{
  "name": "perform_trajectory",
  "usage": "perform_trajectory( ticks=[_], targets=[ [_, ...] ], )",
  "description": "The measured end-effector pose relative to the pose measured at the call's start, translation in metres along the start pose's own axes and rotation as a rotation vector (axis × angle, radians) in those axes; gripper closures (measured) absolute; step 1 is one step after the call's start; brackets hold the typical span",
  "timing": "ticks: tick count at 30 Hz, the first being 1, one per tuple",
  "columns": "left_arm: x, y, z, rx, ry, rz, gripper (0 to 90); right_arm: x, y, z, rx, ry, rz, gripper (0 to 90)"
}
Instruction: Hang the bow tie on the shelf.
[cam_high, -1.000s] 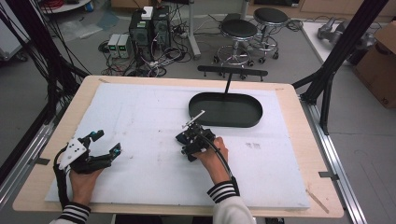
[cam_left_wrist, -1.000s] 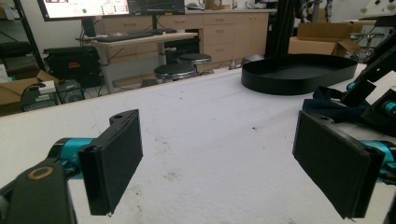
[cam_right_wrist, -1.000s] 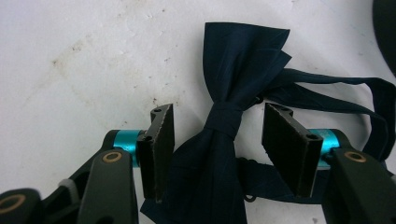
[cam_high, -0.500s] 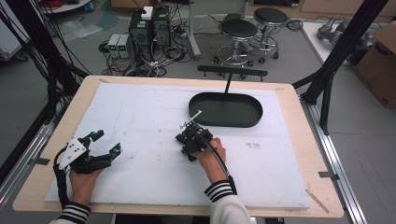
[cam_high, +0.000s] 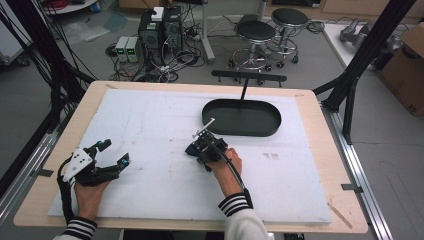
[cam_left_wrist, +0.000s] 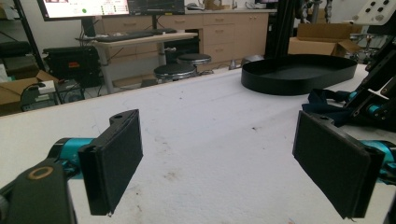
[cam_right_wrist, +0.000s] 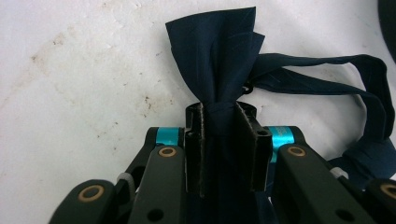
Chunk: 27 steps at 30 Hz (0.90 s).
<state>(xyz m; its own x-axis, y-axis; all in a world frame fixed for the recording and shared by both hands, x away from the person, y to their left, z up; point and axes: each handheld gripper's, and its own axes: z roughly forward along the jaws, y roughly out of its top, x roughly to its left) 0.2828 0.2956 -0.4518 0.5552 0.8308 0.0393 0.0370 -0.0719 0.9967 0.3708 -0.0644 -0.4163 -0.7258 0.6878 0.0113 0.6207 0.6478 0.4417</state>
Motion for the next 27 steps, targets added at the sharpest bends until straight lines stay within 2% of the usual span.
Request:
perform_trajectory(
  ticks=[14, 15, 18, 21, 22, 27],
  targets=[
    [0.000, 0.000, 0.000, 0.000, 0.001, -0.001, 16.3, -0.002, -0.001, -0.006, -0.036, 0.013, 0.007, 74.5],
    [0.000, 0.000, 0.000, 0.000, 0.000, -0.001, 16.3, -0.002, -0.001, -0.009, -0.062, 0.010, 0.004, 74.5],
    [0.000, 0.000, 0.000, 0.000, 0.001, -0.001, 16.2, -0.002, -0.001, -0.012, -0.093, 0.018, 0.002, 74.5],
    [0.000, 0.000, 0.000, 0.000, 0.001, 0.000, 16.3, -0.002, -0.001, -0.020, -0.153, 0.003, -0.018, 74.5],
    [0.000, 0.000, 0.000, 0.000, 0.001, 0.000, 16.2, -0.002, -0.001, -0.020, -0.153, 0.003, -0.018, 74.5],
    [0.000, 0.000, 0.000, 0.001, 0.000, -0.001, 16.3, -0.002, -0.001, -0.030, -0.224, -0.031, -0.031, 74.7]
  ],
)
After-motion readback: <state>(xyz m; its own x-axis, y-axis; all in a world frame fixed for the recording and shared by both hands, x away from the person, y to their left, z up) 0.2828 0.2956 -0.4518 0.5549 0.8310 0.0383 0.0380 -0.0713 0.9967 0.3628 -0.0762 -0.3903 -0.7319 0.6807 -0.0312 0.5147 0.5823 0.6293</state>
